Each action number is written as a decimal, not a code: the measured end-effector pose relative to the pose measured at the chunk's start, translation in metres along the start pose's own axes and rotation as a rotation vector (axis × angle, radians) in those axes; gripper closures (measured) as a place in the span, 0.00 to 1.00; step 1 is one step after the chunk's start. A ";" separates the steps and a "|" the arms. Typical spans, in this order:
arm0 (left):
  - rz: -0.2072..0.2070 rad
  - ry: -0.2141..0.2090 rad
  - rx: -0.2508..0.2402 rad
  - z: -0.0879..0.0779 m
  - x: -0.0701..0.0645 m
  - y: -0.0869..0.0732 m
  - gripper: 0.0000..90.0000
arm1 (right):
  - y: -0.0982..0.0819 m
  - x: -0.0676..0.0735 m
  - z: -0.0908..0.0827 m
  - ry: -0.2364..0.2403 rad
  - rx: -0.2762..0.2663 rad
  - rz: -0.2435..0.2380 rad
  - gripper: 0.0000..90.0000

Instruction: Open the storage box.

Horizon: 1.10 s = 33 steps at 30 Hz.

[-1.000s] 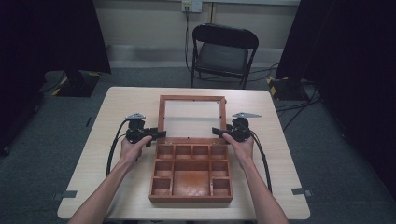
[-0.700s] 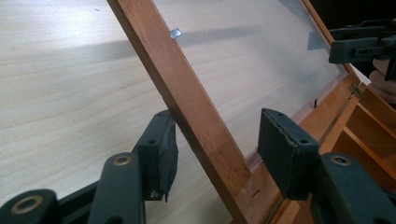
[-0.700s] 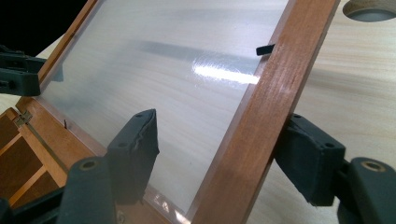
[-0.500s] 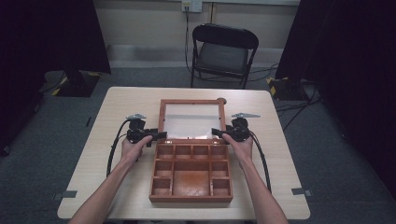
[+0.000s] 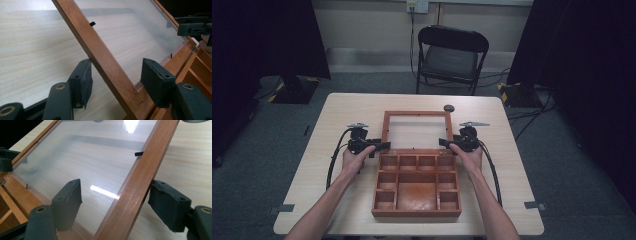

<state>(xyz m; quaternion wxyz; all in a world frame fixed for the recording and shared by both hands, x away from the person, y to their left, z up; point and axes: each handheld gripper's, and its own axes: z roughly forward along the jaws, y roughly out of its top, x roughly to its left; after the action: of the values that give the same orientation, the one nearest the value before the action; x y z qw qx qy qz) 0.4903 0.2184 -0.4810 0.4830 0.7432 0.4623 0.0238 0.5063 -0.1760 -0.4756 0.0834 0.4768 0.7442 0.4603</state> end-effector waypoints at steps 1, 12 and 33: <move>0.002 0.017 -0.001 -0.001 -0.001 0.000 0.46 | -0.001 -0.002 0.001 0.014 0.013 0.029 0.28; 0.006 0.005 0.014 0.001 -0.001 -0.002 0.41 | -0.005 -0.009 0.004 0.025 0.043 0.074 0.27; 0.094 0.204 0.082 -0.062 0.007 -0.030 0.24 | -0.027 -0.007 -0.072 -0.055 0.028 -0.046 0.22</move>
<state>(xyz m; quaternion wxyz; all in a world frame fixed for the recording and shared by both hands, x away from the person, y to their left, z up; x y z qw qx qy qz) 0.4443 0.2698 -0.4735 0.4011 0.7768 0.4744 0.1028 0.4525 -0.2287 -0.4577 0.1080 0.4731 0.7587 0.4346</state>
